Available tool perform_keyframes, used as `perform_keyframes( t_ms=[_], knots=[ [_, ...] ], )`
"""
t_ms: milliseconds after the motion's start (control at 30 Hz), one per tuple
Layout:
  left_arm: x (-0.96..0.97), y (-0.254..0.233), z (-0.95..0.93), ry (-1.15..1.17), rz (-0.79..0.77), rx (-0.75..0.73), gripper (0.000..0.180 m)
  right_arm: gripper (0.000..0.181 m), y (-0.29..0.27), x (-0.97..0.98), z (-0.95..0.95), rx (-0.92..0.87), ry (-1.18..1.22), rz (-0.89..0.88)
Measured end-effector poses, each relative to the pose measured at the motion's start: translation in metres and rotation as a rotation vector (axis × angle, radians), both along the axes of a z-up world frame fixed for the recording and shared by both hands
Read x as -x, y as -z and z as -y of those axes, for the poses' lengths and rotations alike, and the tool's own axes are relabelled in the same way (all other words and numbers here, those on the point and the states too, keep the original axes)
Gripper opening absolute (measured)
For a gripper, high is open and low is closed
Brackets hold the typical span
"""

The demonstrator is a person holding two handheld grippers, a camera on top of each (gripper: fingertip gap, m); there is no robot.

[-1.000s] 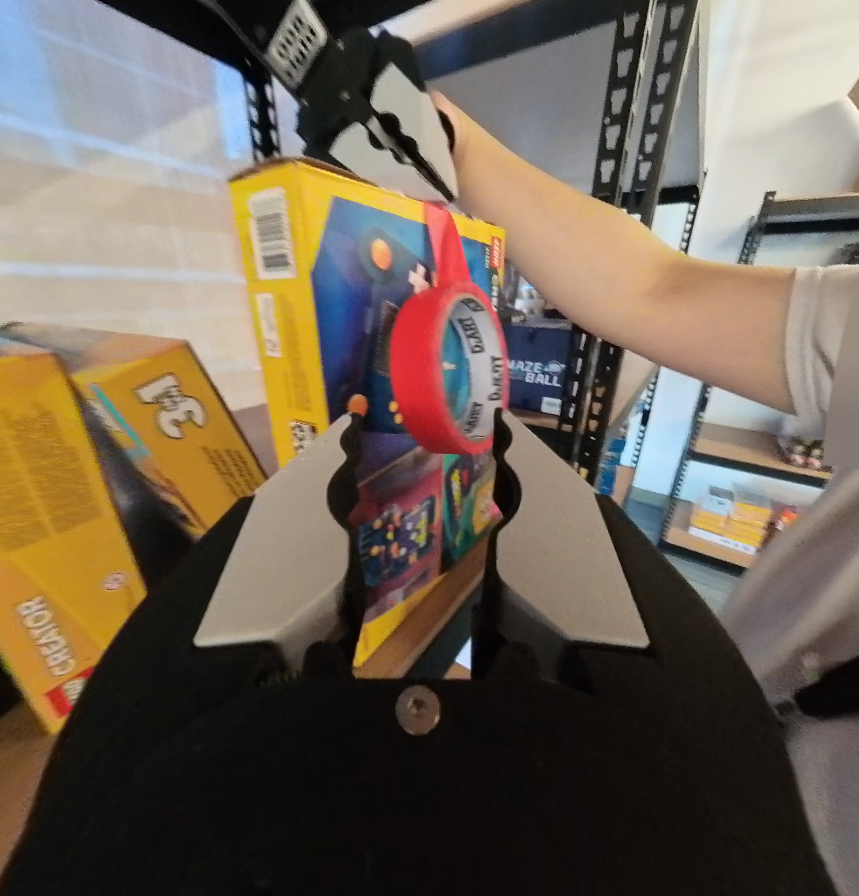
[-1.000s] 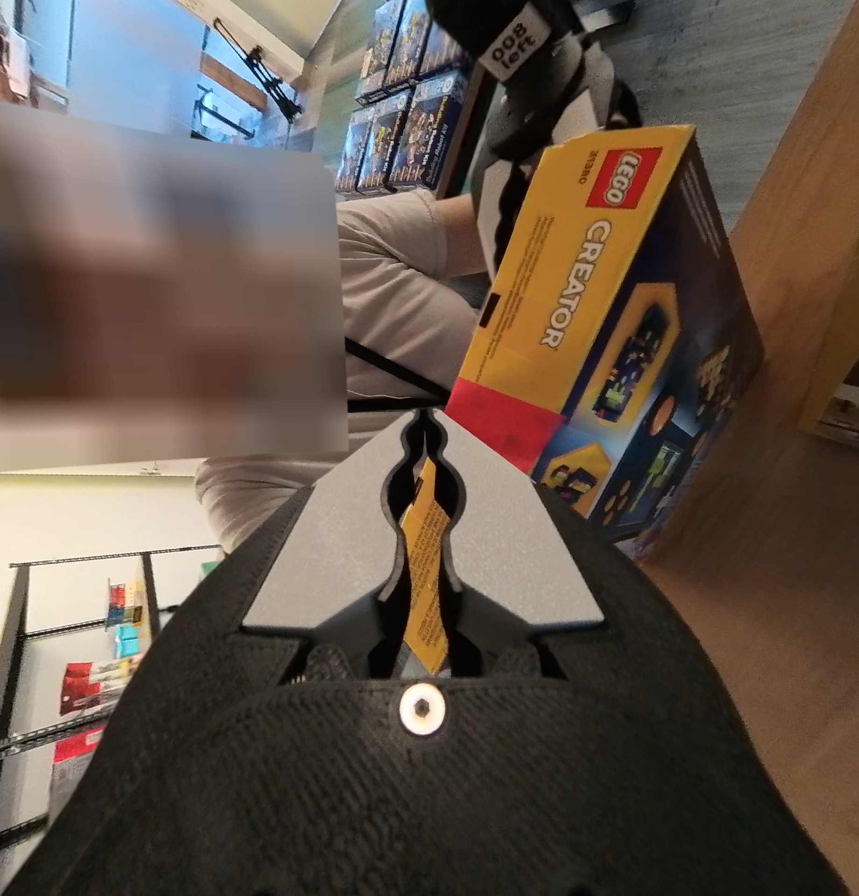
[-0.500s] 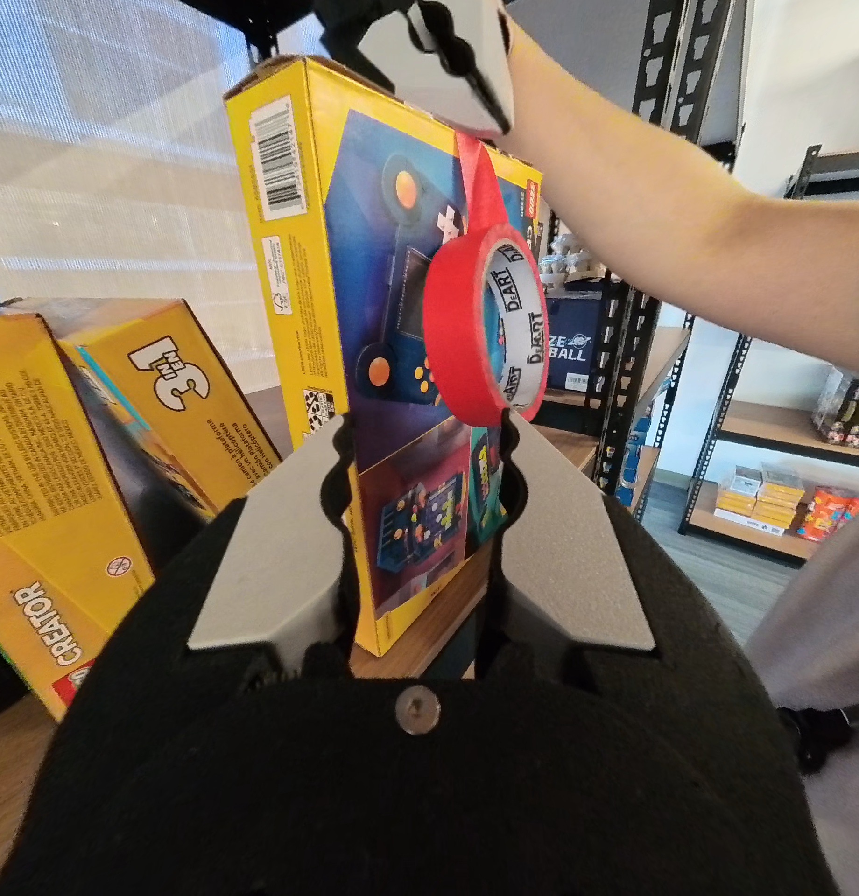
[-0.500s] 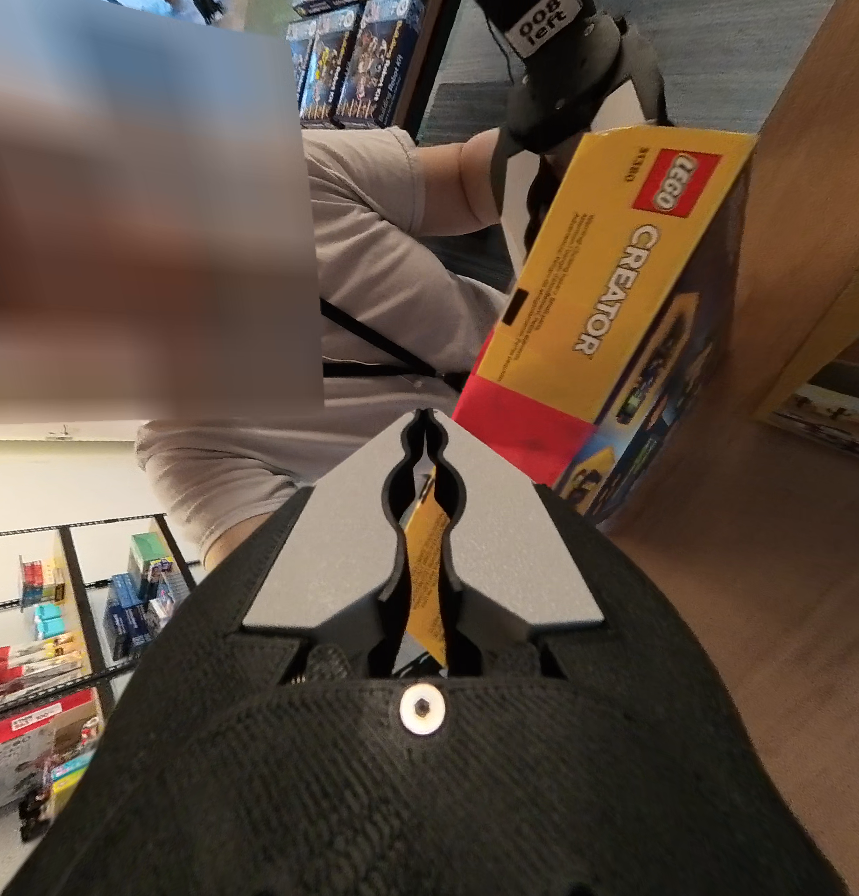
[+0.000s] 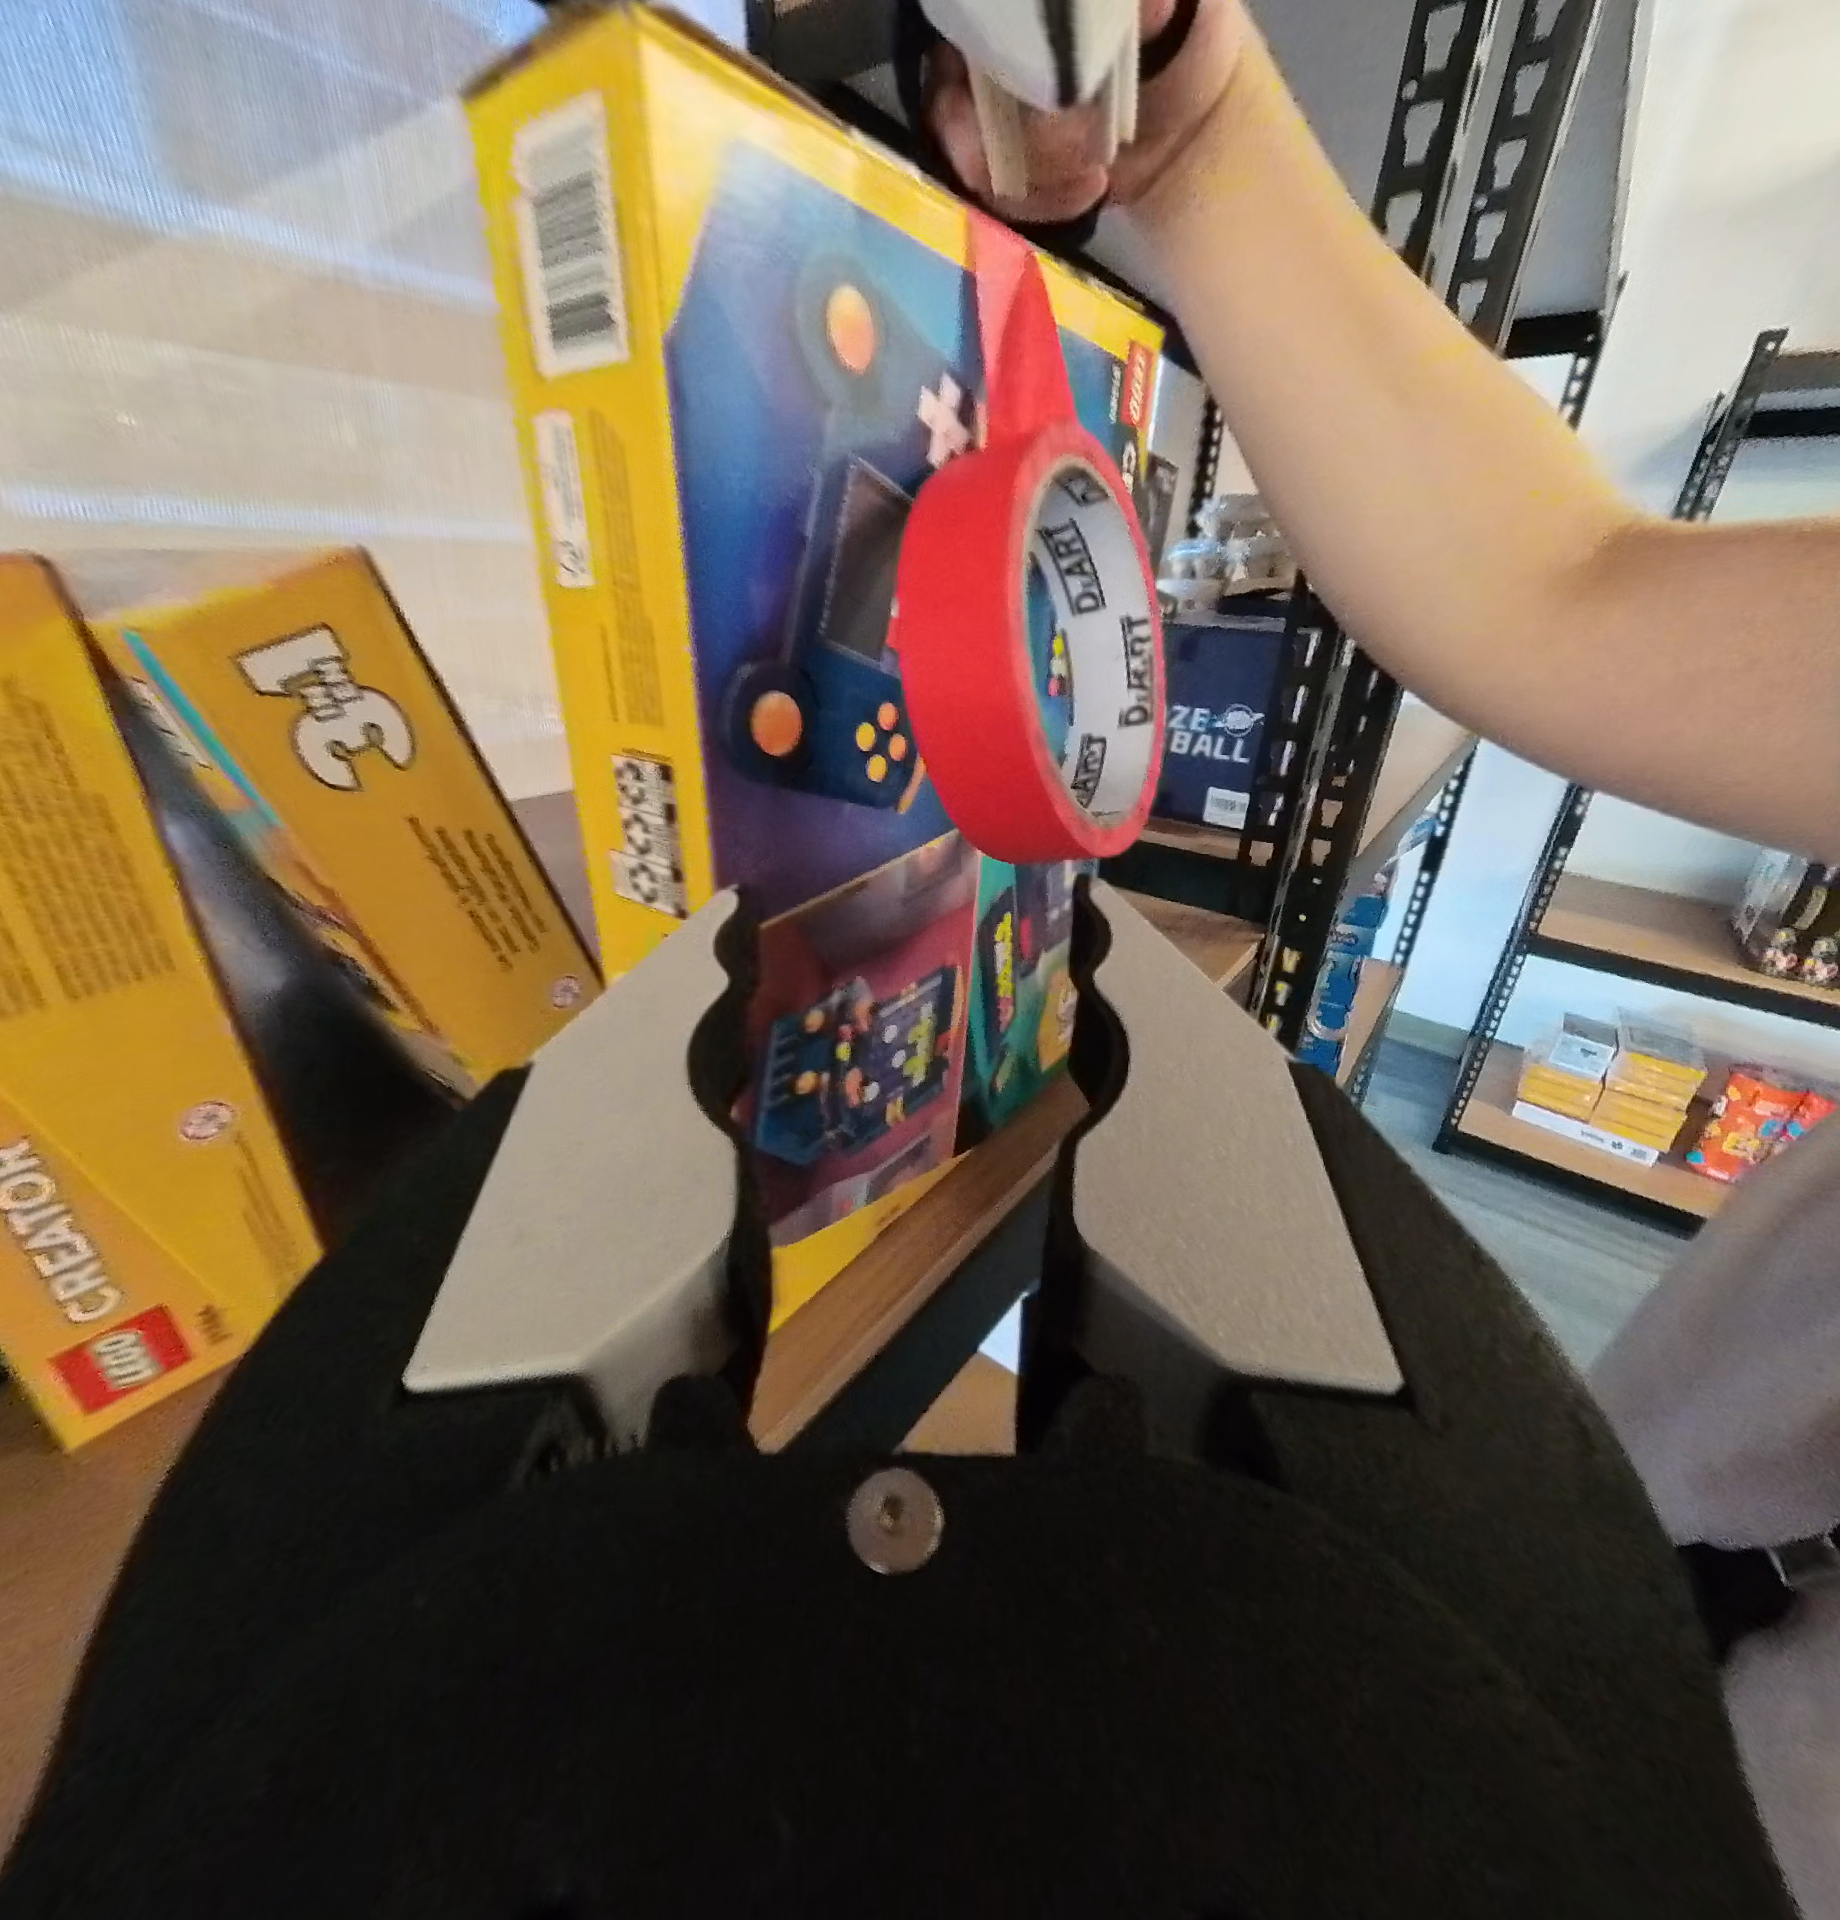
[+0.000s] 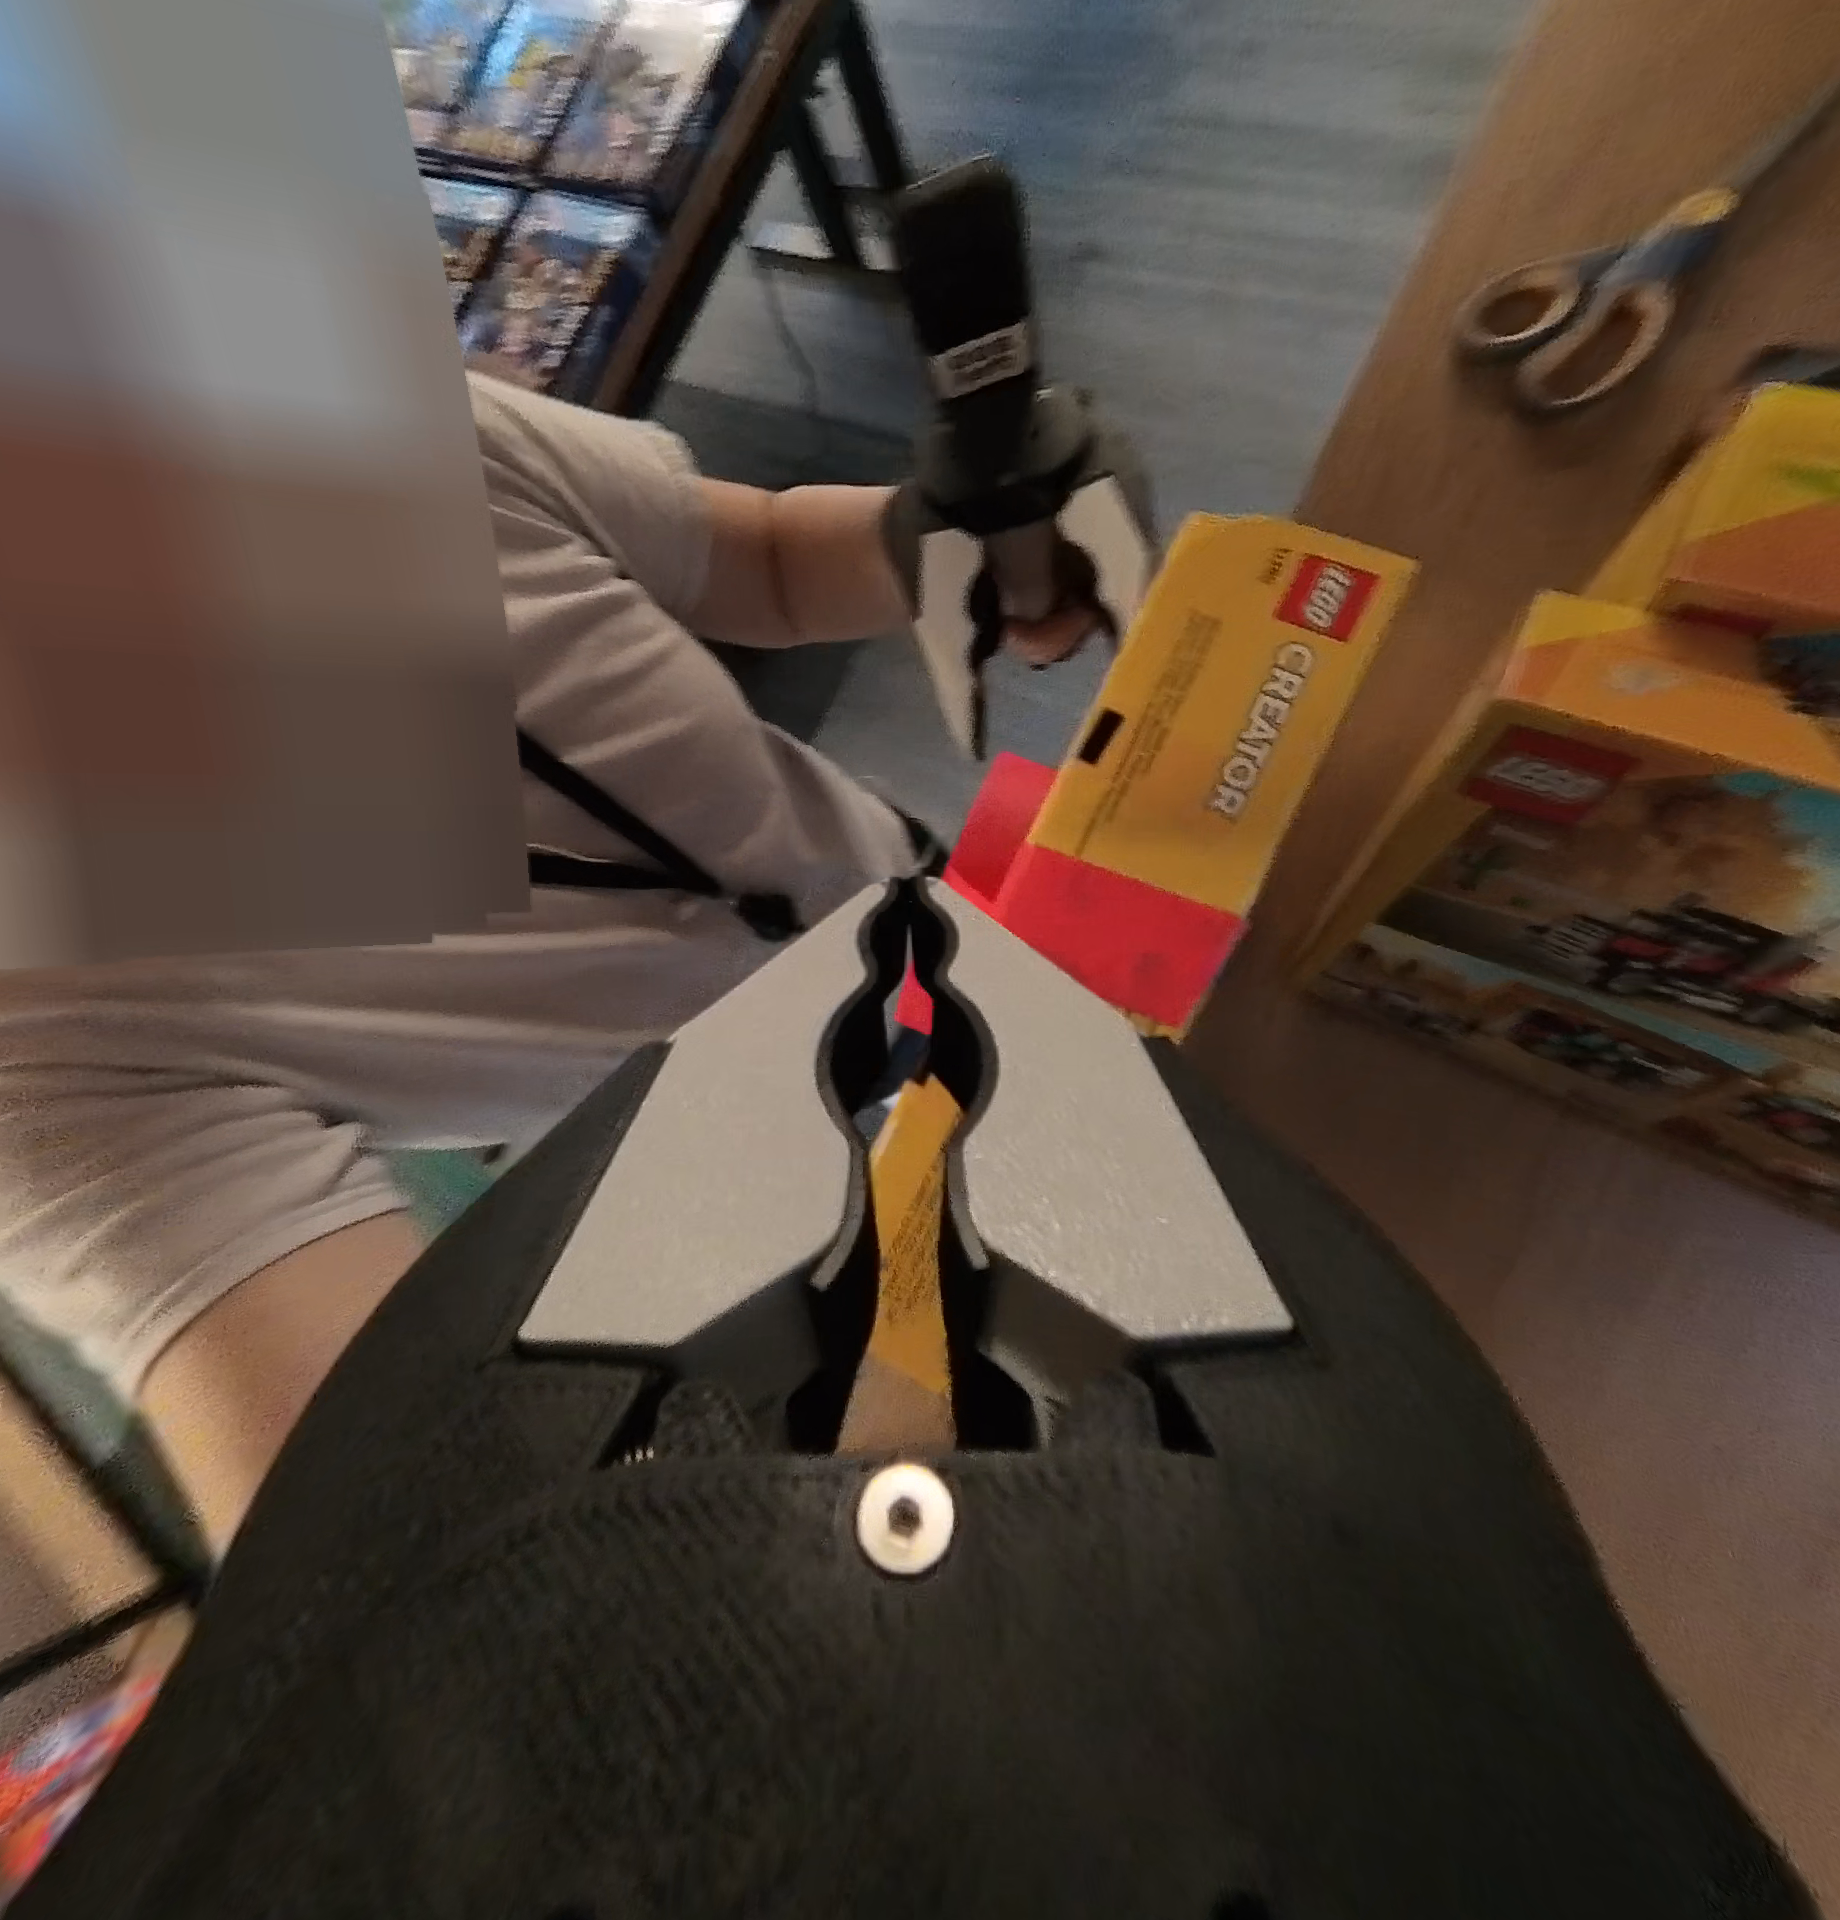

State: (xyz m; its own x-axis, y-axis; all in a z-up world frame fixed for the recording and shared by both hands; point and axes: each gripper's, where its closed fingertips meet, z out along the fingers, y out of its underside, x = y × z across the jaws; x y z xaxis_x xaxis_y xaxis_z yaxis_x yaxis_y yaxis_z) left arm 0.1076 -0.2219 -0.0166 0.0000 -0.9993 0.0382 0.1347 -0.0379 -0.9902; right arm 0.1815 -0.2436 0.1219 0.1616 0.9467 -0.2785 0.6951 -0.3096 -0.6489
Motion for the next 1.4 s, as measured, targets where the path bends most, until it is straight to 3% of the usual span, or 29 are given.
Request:
perform_keyframes(
  t_ms=[167, 300, 667, 900, 1067, 1400],
  knots=[
    [-0.031, 0.009, 0.018, -0.019, -0.011, -0.003, 0.058, 0.000, -0.006, -0.020, -0.011, -0.177, 0.149, -0.048],
    [-0.054, 0.010, 0.028, 0.018, 0.064, 0.113, 0.051, 0.000, 0.010, -0.036, -0.033, -0.122, 0.310, -0.047],
    [-0.037, -0.022, 0.031, -0.097, 0.256, 0.133, 0.031, 0.000, 0.016, -0.040, -0.032, -0.192, 0.361, -0.052],
    [-0.023, -0.031, 0.039, -0.249, 0.248, 0.062, 0.029, 0.000, 0.017, -0.030, -0.028, 0.065, 0.447, -0.156],
    [-0.011, -0.048, 0.051, -0.347, 0.255, 0.002, 0.028, 0.000, 0.021, -0.030, -0.029, -0.054, 0.451, -0.074],
    [-0.019, -0.054, 0.078, -0.736, 0.078, -0.265, 0.028, 0.000, 0.021, -0.032, -0.031, -0.103, 0.445, -0.057]
  ],
)
